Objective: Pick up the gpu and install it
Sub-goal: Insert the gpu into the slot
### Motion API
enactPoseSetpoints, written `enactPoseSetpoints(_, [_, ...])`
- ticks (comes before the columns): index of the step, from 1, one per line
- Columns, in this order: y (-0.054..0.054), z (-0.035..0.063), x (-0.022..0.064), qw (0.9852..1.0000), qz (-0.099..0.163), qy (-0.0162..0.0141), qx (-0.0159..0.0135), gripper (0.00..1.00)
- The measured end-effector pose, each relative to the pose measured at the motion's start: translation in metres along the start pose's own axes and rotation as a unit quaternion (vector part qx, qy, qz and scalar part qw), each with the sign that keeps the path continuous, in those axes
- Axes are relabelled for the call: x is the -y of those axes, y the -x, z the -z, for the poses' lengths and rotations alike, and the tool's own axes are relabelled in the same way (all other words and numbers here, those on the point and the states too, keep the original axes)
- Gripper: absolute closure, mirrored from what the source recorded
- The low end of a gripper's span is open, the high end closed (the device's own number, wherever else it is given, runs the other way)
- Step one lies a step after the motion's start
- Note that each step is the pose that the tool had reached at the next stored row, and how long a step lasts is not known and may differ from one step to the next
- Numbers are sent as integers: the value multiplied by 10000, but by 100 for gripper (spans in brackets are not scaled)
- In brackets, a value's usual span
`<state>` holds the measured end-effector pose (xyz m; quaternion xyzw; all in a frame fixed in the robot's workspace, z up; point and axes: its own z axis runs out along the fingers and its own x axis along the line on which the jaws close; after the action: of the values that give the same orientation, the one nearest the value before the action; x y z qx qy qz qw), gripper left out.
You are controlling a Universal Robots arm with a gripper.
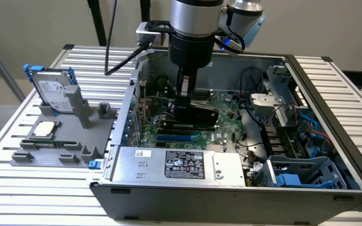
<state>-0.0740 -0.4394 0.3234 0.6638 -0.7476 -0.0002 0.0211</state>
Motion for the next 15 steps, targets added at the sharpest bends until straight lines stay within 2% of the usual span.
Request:
enactPoseSetpoints(7, [-1,-111,-23,9995,305,-15,-7,73])
enactPoseSetpoints(11, [-2,-185,-38,9992,391,-25,-1,73])
enactPoseSetpoints(15, [-1,-256,-48,9992,395,-55,9,73])
